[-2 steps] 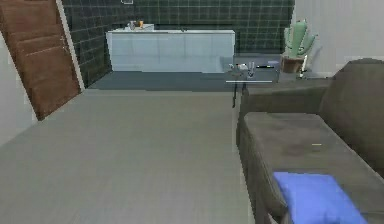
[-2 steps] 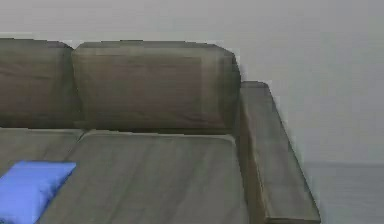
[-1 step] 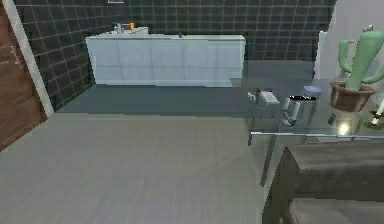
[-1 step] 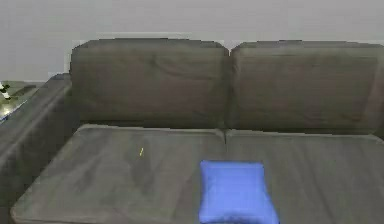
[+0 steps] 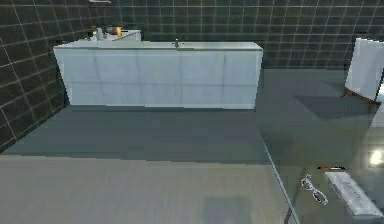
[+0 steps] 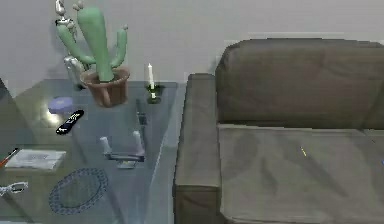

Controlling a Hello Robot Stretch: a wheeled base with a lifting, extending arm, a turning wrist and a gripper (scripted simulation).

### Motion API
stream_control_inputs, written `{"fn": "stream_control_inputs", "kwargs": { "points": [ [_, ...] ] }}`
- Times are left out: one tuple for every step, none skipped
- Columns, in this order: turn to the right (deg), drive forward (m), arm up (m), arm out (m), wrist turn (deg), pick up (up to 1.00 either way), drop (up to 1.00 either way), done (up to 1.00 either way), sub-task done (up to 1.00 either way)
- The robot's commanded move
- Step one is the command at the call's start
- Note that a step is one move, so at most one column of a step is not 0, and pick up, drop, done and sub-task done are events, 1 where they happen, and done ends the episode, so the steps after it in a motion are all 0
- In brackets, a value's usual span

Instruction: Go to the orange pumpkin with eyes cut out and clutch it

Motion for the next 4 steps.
{"fn": "stream_control_inputs", "kwargs": {
  "points": [
    [0.0,1.00,0.00,0.00,0.0,0.00,0.00,0.00,0.00],
    [9.0,0.00,0.00,0.00,0.0,0.00,0.00,0.00,0.00],
    [0.0,0.40,0.00,0.00,0.0,0.00,0.00,0.00,0.00],
    [-21.0,0.00,0.00,0.00,0.0,0.00,0.00,0.00,0.00]
  ]
}}
